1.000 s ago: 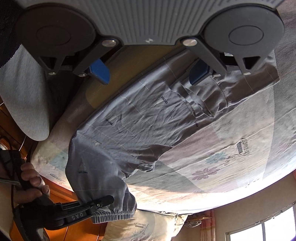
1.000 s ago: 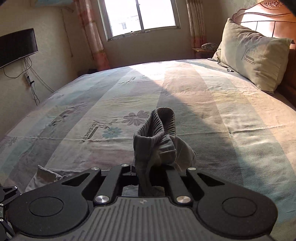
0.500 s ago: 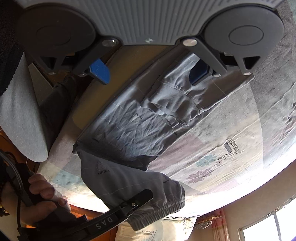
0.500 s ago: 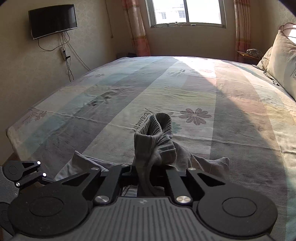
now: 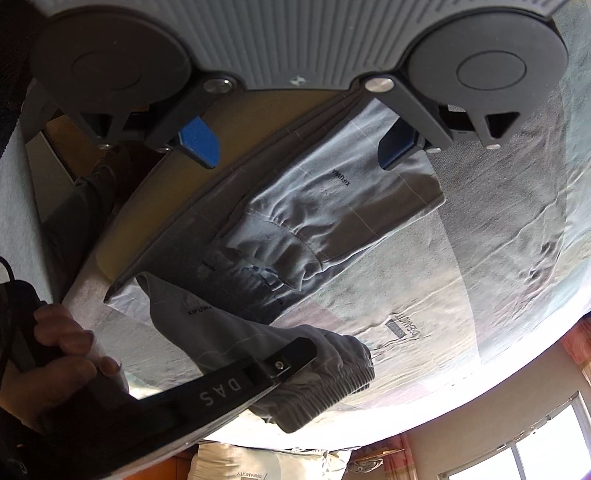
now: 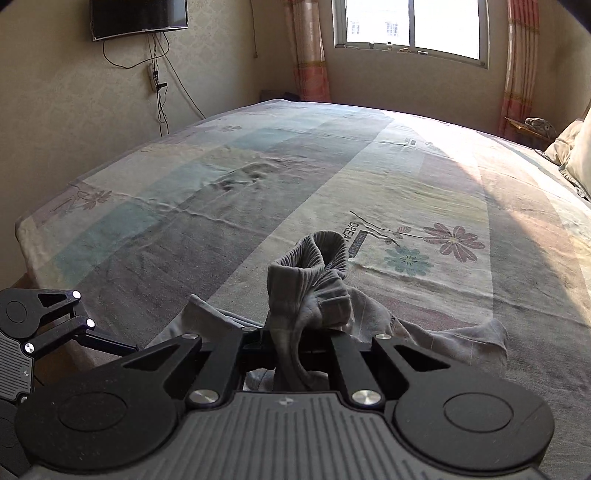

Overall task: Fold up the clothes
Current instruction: 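Lift the held waistband and fold it over the sweatpants with the right gripper, then lower the waistband onto the sweatpants and open the right gripper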

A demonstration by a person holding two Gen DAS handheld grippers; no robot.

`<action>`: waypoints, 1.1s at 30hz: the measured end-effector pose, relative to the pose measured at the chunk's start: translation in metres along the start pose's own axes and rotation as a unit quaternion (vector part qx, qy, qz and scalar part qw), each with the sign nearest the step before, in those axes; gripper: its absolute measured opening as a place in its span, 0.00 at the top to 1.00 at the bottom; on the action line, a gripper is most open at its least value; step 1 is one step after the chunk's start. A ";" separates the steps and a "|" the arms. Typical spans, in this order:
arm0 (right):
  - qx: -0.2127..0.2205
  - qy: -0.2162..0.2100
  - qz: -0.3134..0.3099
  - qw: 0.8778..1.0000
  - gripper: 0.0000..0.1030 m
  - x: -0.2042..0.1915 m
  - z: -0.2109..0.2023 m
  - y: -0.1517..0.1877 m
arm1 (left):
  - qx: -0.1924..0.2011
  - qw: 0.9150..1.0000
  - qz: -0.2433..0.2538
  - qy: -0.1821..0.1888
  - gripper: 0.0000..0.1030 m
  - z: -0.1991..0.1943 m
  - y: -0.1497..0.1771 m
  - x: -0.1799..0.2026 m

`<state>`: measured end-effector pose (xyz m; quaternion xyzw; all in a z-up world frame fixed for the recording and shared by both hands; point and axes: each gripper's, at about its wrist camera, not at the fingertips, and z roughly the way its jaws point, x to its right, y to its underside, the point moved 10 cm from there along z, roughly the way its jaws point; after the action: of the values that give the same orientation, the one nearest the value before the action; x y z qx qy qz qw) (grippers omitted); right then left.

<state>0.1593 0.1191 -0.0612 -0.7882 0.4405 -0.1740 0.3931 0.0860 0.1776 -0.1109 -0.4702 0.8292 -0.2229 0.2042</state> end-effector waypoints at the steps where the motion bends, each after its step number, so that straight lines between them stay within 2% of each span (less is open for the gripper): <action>1: 0.001 0.002 -0.006 1.000 0.91 -0.005 0.005 -0.001 | 0.000 1.000 -0.003 -0.004 0.10 -0.002 0.001 -0.002; 7: -0.002 0.000 -0.048 0.999 0.91 -0.039 0.026 0.001 | -0.004 1.000 -0.021 -0.018 0.10 -0.010 0.009 -0.014; 15: -0.026 -0.017 -0.071 0.997 0.90 -0.052 0.042 0.005 | -0.003 0.999 -0.040 -0.029 0.10 -0.010 0.019 -0.020; 24: -0.045 -0.048 -0.090 0.994 0.90 -0.068 0.055 -0.003 | 0.008 0.998 -0.061 -0.019 0.10 -0.004 0.026 -0.023; 29: -0.068 -0.062 -0.105 0.990 0.89 -0.083 0.071 0.008 | 0.009 0.997 -0.075 -0.014 0.10 -0.002 0.032 -0.024; 31: -0.080 -0.083 -0.111 0.987 0.77 -0.091 0.077 0.016 | 0.008 0.997 -0.080 -0.011 0.10 -0.002 0.035 -0.024; 32: -0.089 -0.102 -0.107 0.985 0.68 -0.094 0.080 0.021 | 0.006 0.997 -0.082 -0.011 0.10 -0.001 0.036 -0.024; 33: -0.097 -0.121 -0.104 0.983 0.62 -0.097 0.082 0.027 | 0.005 0.996 -0.084 -0.012 0.10 -0.001 0.036 -0.025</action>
<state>0.1419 0.2300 -0.1266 -0.8790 0.3206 -0.0740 0.3450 0.0721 0.2160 -0.1275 -0.5395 0.7834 -0.2378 0.1966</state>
